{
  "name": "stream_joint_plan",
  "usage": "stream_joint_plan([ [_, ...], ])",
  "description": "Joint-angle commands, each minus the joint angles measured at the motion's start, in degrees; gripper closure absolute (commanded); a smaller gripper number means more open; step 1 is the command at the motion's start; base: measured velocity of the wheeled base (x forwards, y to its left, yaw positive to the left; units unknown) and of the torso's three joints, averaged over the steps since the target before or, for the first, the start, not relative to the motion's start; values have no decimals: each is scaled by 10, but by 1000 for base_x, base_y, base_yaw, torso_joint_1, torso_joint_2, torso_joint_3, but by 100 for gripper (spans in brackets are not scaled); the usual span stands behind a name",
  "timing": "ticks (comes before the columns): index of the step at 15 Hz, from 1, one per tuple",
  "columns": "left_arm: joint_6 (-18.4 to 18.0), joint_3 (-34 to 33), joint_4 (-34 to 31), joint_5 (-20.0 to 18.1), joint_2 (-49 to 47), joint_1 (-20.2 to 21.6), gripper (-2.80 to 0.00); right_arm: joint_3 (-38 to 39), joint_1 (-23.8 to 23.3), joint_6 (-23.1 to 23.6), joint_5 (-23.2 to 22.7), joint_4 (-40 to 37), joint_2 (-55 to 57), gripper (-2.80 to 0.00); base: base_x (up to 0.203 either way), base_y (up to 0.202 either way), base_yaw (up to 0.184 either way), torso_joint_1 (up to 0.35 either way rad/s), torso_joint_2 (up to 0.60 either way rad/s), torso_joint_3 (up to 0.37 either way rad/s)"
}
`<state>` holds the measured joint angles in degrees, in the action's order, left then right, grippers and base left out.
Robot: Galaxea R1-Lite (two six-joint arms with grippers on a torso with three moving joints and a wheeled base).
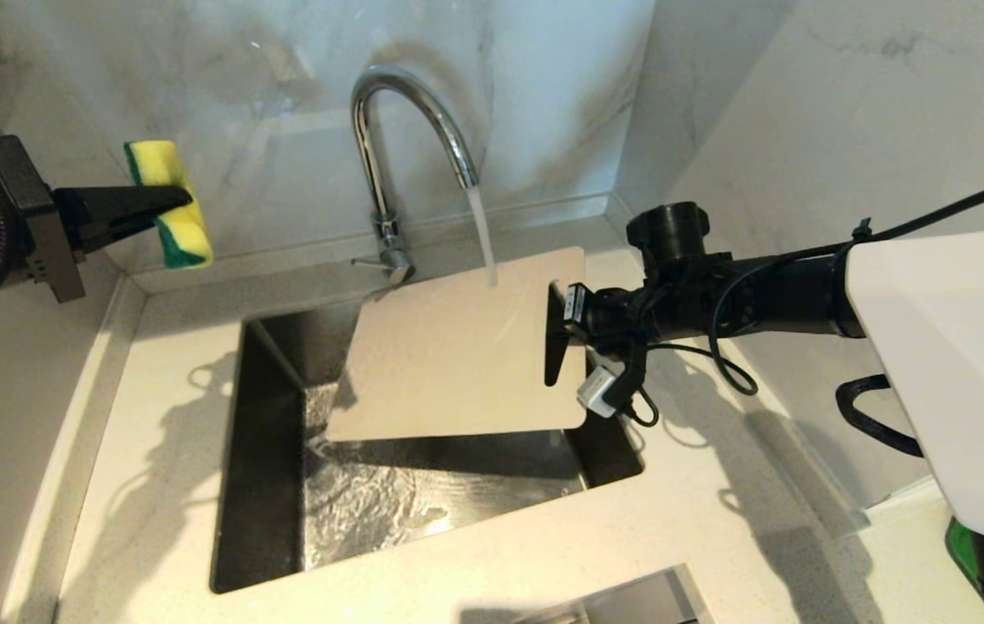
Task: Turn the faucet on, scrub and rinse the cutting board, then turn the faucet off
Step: Scrub the cutting board underwater
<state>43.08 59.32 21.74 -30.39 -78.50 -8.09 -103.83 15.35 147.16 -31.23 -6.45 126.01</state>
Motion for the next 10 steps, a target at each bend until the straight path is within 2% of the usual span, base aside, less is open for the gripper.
stream_joint_plan([
  [1, 2, 0, 1, -2, -1, 0, 0, 20, 1, 10, -3, -3, -13, 0, 0, 0, 0, 0, 0, 0],
  [5, 2, -2, 1, -2, -16, -2, 0, 74, 29, 10, -3, -1, -53, 0, 0, 0, 0, 0, 0, 0],
  [7, 5, -4, 1, -1, -21, -16, 0, 97, 53, 9, -1, -1, -71, 0, 0, 0, 0, 0, 0, 0],
  [10, 28, -8, 1, 0, -27, -45, 0, 96, 68, 7, 0, 0, -82, 0, 0, 0, 0, 0, 0, 0],
])
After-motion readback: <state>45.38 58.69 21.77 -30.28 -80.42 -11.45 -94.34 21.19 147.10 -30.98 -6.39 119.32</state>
